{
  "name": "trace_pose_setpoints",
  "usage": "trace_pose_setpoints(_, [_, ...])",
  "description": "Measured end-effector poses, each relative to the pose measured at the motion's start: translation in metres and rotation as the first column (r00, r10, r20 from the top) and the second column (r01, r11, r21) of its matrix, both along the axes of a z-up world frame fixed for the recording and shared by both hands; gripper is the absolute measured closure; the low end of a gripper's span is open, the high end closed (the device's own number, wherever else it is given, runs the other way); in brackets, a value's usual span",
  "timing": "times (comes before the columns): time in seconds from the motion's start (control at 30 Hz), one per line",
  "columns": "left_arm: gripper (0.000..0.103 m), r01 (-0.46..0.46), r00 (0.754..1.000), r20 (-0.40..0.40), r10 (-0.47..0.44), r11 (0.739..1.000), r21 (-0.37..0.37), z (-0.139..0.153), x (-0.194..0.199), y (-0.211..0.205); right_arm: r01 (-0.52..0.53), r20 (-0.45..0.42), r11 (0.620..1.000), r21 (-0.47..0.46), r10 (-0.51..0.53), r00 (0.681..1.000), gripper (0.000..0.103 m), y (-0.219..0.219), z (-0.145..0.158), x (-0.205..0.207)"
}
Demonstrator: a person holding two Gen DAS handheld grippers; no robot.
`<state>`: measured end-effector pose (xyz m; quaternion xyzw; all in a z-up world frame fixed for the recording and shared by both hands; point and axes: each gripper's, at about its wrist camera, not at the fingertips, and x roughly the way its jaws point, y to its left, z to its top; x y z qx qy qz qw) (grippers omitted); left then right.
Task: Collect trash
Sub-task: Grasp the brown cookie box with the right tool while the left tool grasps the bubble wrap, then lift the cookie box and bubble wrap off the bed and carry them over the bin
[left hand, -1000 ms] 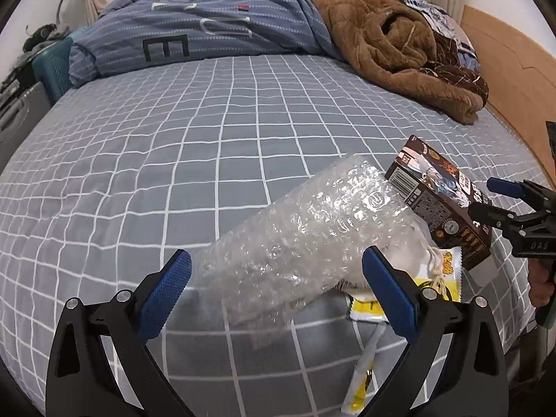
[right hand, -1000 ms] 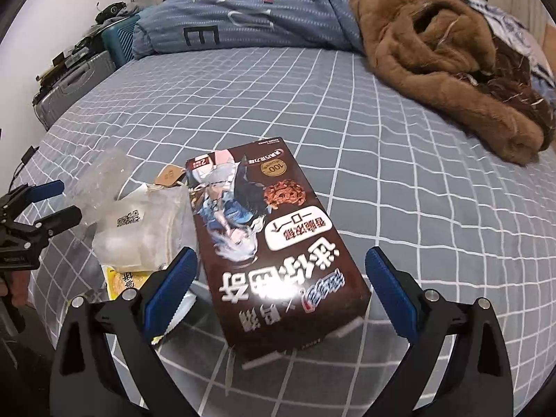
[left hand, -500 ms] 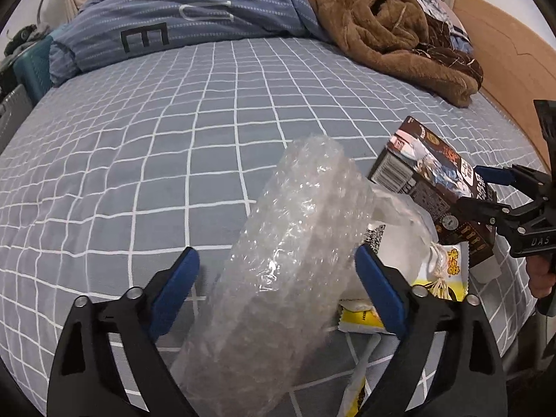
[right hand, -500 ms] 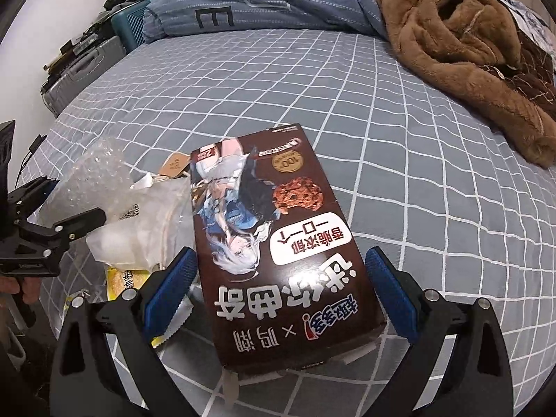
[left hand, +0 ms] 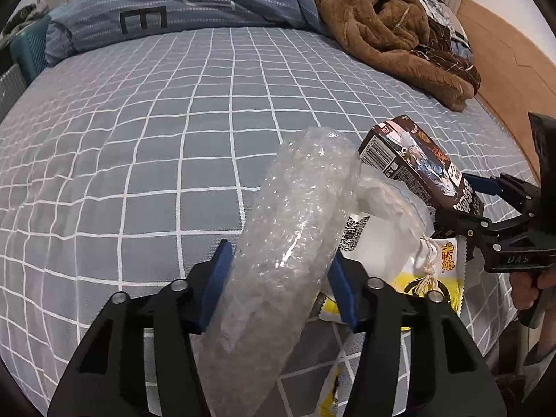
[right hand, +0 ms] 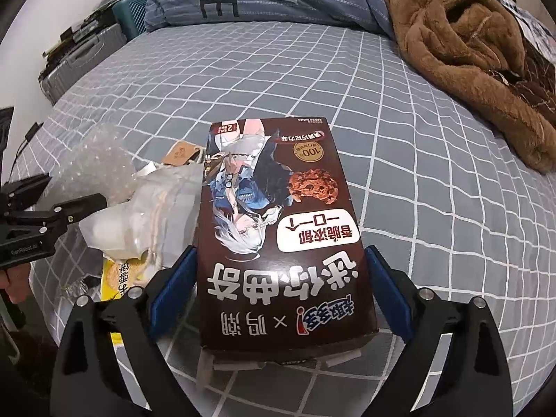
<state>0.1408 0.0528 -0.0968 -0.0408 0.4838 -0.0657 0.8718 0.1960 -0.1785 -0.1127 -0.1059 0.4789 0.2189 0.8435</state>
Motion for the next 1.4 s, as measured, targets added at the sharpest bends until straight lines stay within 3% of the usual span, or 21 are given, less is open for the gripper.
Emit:
trace_pose_setpoints(0.73, [0.065, -0.12, 0.992, 0.028, 0.119, 0.993, 0.022, 0.018, -0.002, 0.011, 0.136, 0.088, 0.99, 0.027, -0.138, 0.987, 0.015, -0.012, 0.03, -0.006])
trace_pose_setpoints(1.4, [0.067, -0.142, 0.988, 0.068, 0.14, 0.989, 0.032, 0.043, -0.04, -0.003, 0.204, 0.203, 0.977, 0.055, -0.211, 0.956, 0.015, -0.016, 0.063, -0.069])
